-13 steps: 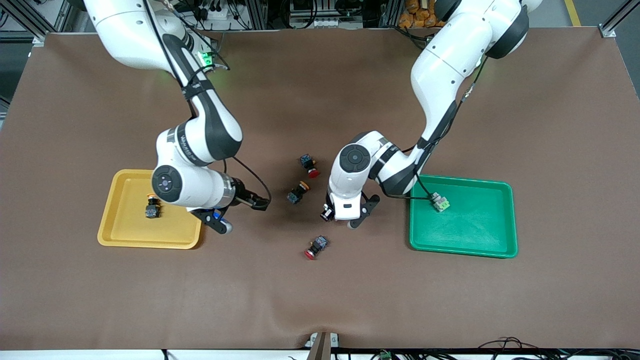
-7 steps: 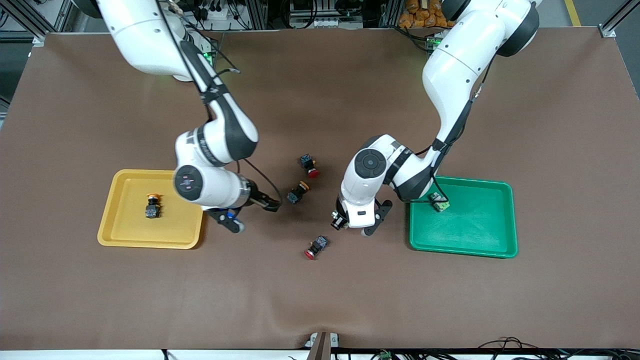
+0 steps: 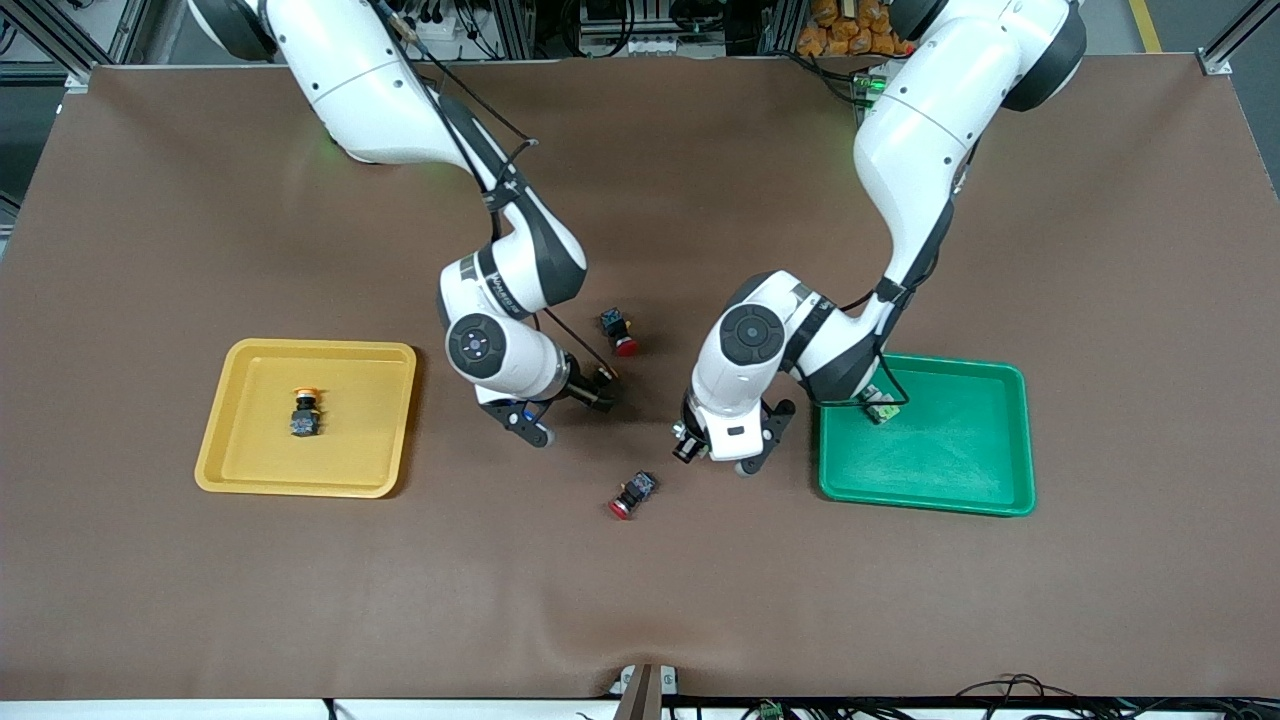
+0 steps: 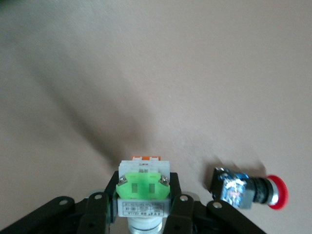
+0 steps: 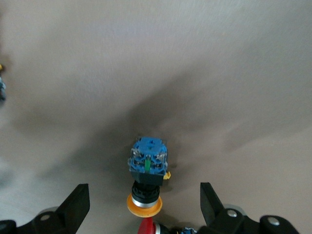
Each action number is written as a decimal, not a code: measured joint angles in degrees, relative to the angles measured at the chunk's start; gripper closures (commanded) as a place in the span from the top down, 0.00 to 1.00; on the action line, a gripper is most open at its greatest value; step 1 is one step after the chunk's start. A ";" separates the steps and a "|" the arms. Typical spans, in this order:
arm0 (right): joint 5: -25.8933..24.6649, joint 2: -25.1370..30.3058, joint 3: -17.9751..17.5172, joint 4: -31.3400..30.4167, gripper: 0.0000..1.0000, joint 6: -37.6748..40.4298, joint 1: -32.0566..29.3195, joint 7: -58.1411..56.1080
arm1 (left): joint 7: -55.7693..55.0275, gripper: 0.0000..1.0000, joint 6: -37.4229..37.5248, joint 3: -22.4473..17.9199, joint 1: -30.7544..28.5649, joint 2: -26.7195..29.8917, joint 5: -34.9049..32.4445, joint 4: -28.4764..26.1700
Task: Place green and yellow buttons in trays
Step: 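Lower the green button into the green tray while the right gripper places blue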
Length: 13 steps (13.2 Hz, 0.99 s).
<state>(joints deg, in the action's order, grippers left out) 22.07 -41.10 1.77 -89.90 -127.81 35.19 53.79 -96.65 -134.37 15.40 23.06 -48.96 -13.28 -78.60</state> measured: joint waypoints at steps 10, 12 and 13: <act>-1.87 -3.41 0.88 0.44 0.00 -3.52 1.87 0.05 | 15.68 0.00 15.74 13.98 -23.08 2.63 -0.03 0.12; -2.03 -2.88 2.20 2.58 0.00 3.21 0.93 0.04 | 24.69 0.00 22.02 14.92 -25.80 3.21 -1.93 -0.18; -2.10 -2.38 3.19 4.51 0.00 8.38 0.11 0.04 | 27.72 0.00 24.21 14.94 -26.38 3.77 -3.84 -0.83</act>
<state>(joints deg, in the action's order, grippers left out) 19.97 -43.48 4.96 -85.38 -119.43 35.30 53.84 -68.92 -110.15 30.34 -3.32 -45.19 -17.12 -79.43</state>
